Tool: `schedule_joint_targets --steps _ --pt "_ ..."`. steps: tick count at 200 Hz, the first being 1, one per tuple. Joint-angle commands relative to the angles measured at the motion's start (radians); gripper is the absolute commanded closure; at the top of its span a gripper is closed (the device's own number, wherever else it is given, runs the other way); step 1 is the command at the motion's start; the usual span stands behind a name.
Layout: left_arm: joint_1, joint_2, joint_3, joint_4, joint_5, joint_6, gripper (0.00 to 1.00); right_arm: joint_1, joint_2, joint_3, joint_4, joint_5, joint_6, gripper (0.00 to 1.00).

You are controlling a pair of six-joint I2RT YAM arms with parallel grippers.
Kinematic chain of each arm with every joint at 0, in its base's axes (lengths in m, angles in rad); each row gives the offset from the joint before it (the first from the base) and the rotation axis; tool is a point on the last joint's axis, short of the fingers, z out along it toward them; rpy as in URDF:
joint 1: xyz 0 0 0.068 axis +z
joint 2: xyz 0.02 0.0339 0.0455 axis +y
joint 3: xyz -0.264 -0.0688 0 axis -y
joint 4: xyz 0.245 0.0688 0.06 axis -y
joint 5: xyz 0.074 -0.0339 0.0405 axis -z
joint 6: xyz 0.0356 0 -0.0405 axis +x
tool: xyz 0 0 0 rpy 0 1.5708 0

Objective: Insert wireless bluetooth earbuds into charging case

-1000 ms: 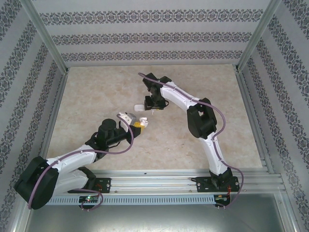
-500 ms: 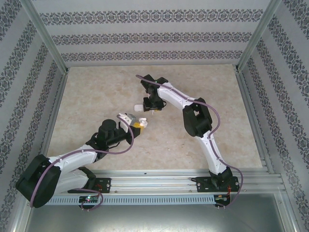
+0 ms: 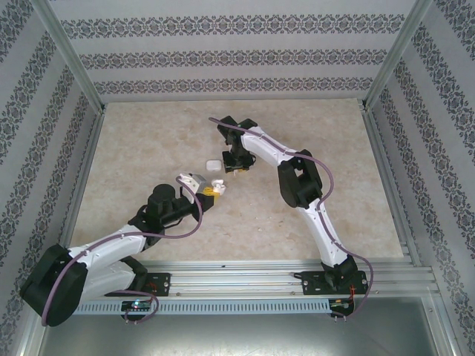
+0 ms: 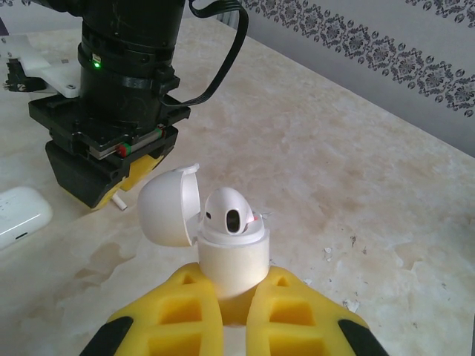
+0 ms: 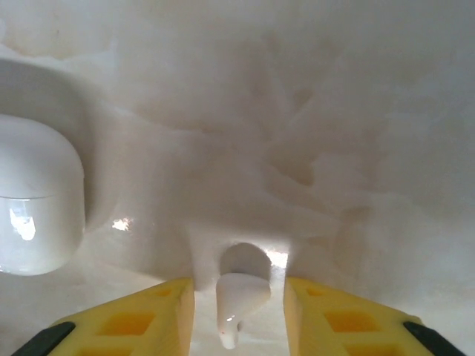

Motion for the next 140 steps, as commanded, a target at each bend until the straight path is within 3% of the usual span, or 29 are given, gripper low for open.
schedule_joint_targets --steps 1,28,70,140 --pt "0.012 -0.039 -0.019 -0.014 -0.016 0.017 1.0 -0.006 0.019 0.008 -0.047 0.019 -0.017 0.71" --pt "0.012 -0.079 -0.028 -0.043 -0.025 0.012 1.0 -0.005 0.011 -0.003 -0.055 0.016 -0.017 0.79" --pt "0.012 -0.15 -0.012 -0.116 -0.012 -0.004 1.0 0.004 -0.063 -0.084 -0.033 -0.001 -0.01 0.83" --pt "0.011 -0.269 -0.003 -0.174 0.014 -0.072 1.0 0.053 -0.391 -0.496 0.152 -0.06 0.084 0.86"
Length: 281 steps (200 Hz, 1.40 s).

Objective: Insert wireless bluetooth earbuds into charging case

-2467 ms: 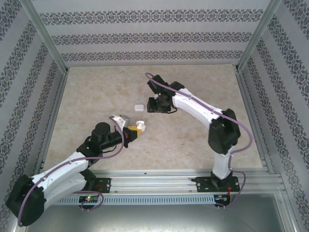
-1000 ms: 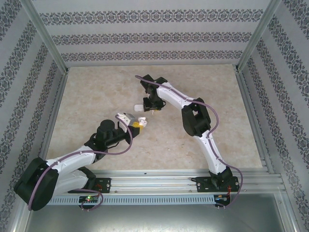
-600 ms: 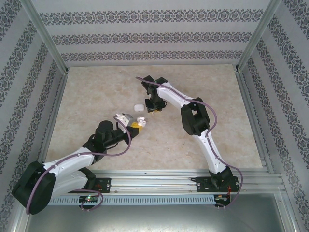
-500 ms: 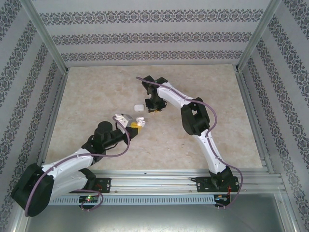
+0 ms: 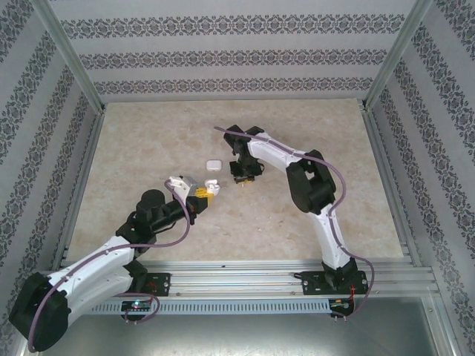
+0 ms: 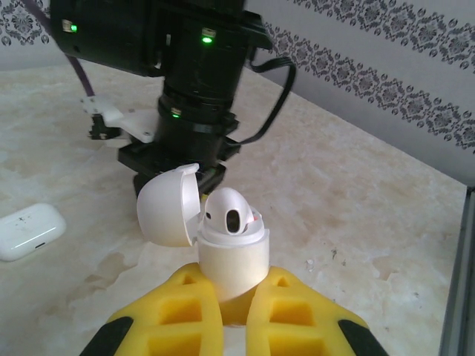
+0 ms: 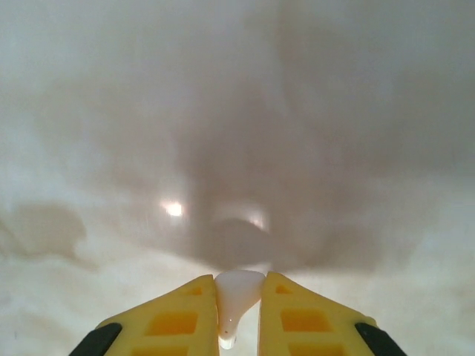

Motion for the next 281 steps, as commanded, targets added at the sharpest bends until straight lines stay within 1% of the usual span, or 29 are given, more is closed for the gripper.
schedule_joint_targets --steps 1,36,54,81,129,149,178,202,218,247,281 --pt "0.011 -0.032 0.017 -0.028 0.025 -0.048 1.0 0.032 -0.152 -0.121 0.082 -0.048 0.058 0.86" --pt "0.012 -0.027 0.008 0.003 0.056 -0.115 1.0 0.062 -0.337 -0.329 0.208 -0.106 0.143 0.86" --pt "0.012 -0.016 -0.008 0.061 0.072 -0.173 1.0 0.071 -0.429 -0.4 0.245 -0.112 0.179 0.86" --pt "0.011 0.009 -0.016 0.12 0.095 -0.229 1.0 0.078 -0.555 -0.457 0.253 -0.089 0.206 0.86" --pt "0.009 0.071 0.061 0.125 0.171 -0.233 1.0 0.091 -0.797 -0.534 0.314 -0.031 0.243 0.89" --pt "0.006 0.102 0.088 0.165 0.184 -0.249 1.0 0.095 -0.886 -0.552 0.346 -0.01 0.248 0.89" --pt "0.0 0.177 0.123 0.257 0.211 -0.274 1.0 0.102 -0.964 -0.549 0.358 0.007 0.247 0.89" --pt "-0.015 0.247 0.186 0.261 0.253 -0.275 1.0 0.11 -1.004 -0.555 0.37 0.002 0.245 0.88" --pt "-0.029 0.271 0.217 0.262 0.252 -0.272 1.0 0.111 -1.025 -0.571 0.386 -0.012 0.247 0.88" --pt "-0.058 0.273 0.246 0.243 0.23 -0.257 1.0 0.113 -1.067 -0.596 0.4 -0.036 0.257 0.88" --pt "-0.088 0.237 0.235 0.222 0.187 -0.249 1.0 0.118 -1.122 -0.606 0.419 -0.049 0.256 0.88"
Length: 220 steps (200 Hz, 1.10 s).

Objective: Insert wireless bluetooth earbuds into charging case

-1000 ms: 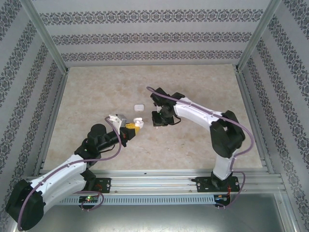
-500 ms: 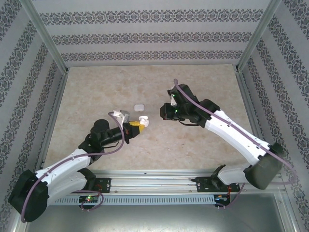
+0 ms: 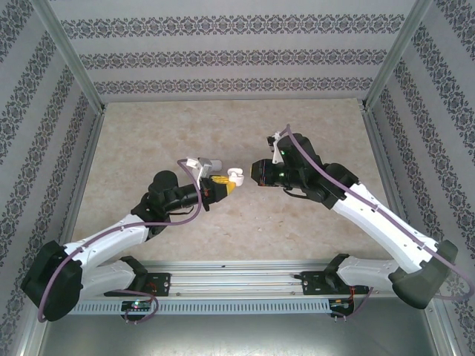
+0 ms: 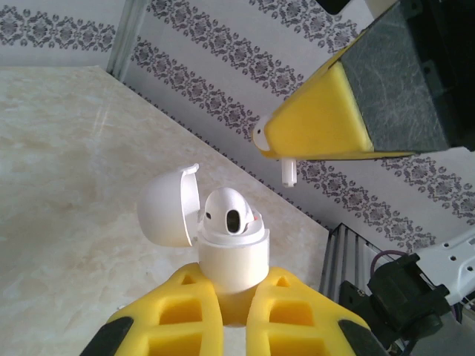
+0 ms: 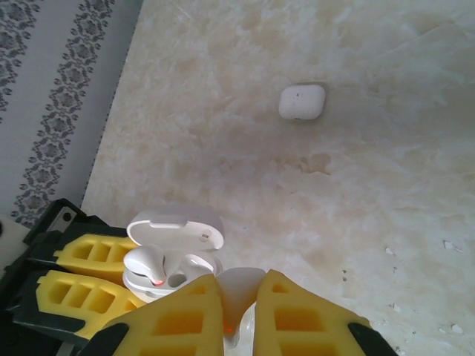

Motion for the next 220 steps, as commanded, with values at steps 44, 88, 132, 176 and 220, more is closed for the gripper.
schedule_joint_targets --steps 44,88,132,176,220 --pt "-0.034 -0.073 0.019 0.032 -0.014 0.019 1.0 0.028 -0.118 -0.026 0.126 -0.054 -0.007 0.89" --pt "-0.034 -0.103 0.015 0.033 -0.026 0.024 1.0 0.043 -0.116 -0.011 0.199 -0.069 -0.039 0.89" --pt "-0.034 -0.086 0.005 0.102 -0.032 -0.014 1.0 0.051 -0.064 -0.006 0.295 -0.103 -0.059 0.89" --pt "-0.034 -0.08 -0.011 0.161 -0.048 -0.053 1.0 0.052 -0.018 0.032 0.25 -0.081 -0.114 0.89" --pt "-0.034 -0.101 -0.025 0.153 -0.056 -0.055 1.0 0.052 -0.005 0.014 0.245 -0.093 -0.123 0.88"
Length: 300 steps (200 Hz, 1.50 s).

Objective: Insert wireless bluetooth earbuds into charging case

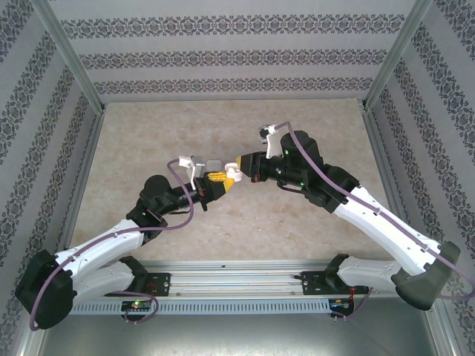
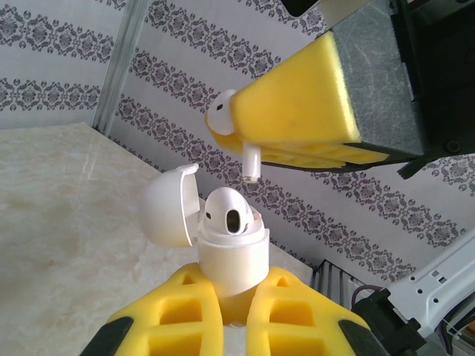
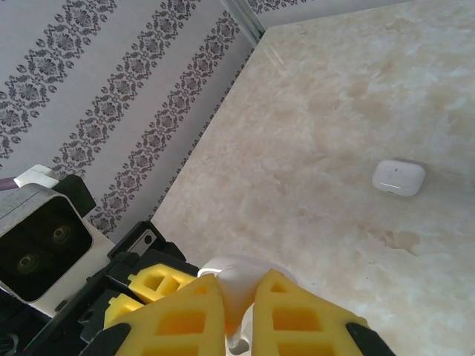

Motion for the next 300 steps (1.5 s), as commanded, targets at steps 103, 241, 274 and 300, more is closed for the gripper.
schedule_joint_targets --steps 103,241,274,300 --pt "-0.011 -0.02 -0.008 0.063 -0.017 -0.016 1.0 0.023 0.024 0.0 -0.033 -0.045 -0.048 0.88" --pt "-0.011 0.002 0.002 0.069 -0.004 -0.024 1.0 0.055 0.061 0.035 -0.107 -0.001 -0.099 0.88" --pt "-0.011 0.018 0.016 0.072 -0.004 -0.017 1.0 0.069 0.061 0.041 -0.161 0.028 -0.112 0.88" --pt "-0.011 0.04 0.025 0.081 -0.001 -0.011 1.0 0.078 0.06 0.046 -0.193 0.044 -0.112 0.86"
